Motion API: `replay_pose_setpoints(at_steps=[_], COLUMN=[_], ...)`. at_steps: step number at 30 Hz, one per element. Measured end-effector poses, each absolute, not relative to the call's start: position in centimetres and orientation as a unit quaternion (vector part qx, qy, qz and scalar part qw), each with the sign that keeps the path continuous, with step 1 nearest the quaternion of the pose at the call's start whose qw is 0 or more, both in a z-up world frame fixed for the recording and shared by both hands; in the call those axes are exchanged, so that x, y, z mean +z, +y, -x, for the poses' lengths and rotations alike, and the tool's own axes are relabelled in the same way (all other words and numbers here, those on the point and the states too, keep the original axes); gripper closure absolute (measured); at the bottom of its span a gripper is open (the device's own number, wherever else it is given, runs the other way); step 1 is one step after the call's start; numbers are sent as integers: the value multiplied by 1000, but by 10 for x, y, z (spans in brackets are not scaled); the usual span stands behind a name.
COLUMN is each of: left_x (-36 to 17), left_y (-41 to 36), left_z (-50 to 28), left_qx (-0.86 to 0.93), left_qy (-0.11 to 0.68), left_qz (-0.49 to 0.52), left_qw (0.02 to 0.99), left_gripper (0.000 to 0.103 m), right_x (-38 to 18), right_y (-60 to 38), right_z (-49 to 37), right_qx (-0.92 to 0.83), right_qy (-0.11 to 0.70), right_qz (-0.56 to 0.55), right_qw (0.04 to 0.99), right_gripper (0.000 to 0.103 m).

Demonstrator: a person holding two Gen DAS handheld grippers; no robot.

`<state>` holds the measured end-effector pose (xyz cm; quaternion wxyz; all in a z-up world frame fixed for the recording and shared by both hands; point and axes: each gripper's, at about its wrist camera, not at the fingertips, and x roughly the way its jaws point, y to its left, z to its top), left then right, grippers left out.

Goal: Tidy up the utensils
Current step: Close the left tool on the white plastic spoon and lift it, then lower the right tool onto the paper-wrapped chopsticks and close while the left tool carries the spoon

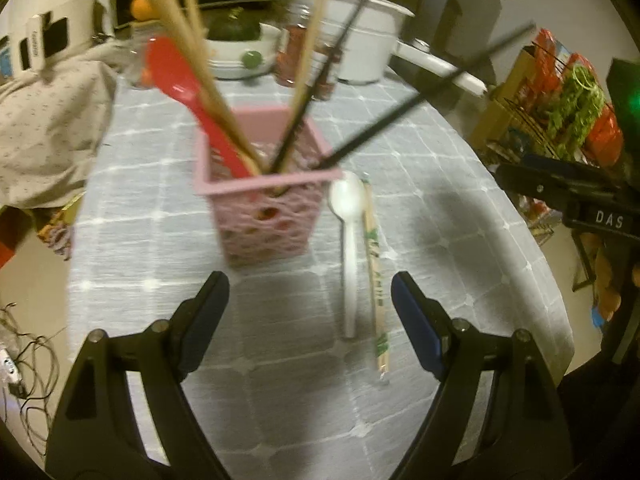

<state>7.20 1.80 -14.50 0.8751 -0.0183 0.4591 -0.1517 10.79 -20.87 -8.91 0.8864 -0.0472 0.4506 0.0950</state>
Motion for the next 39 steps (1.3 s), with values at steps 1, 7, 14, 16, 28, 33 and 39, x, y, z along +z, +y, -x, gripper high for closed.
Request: replay_pose_setpoints(at_steps=[1, 7, 14, 16, 28, 33, 39], left_x=[-150, -172, -196, -196, -162, -131, -100], left_y=[13, -6, -16, -17, -13, -5, 3], left_z=[-73, -83, -93, -93, -75, -58, -50], left_qx=[-162, -205, -200, -194, -201, -206, -206], left_qy=[462, 478, 509, 508, 482, 431, 373], left_qz=[24, 37, 30, 24, 4, 1, 13], left_qw=[872, 853, 837, 839, 853, 878, 904], left_gripper=[22, 60, 78, 83, 93, 93, 93], right_x=[-92, -108, -110, -110, -113, -113, -114], right_y=[-210, -223, -229, -228, -225, -223, -221], right_z=[-110, -113, -113, -112, -113, -114, -113], right_qx=[96, 85, 76, 77, 73, 72, 71], right_qy=[458, 490, 498, 499, 503, 502, 503], right_qz=[43, 13, 9, 11, 21, 22, 24], right_qw=[883, 867, 864, 863, 861, 861, 861], right_gripper=[25, 25, 25, 25, 25, 25, 25])
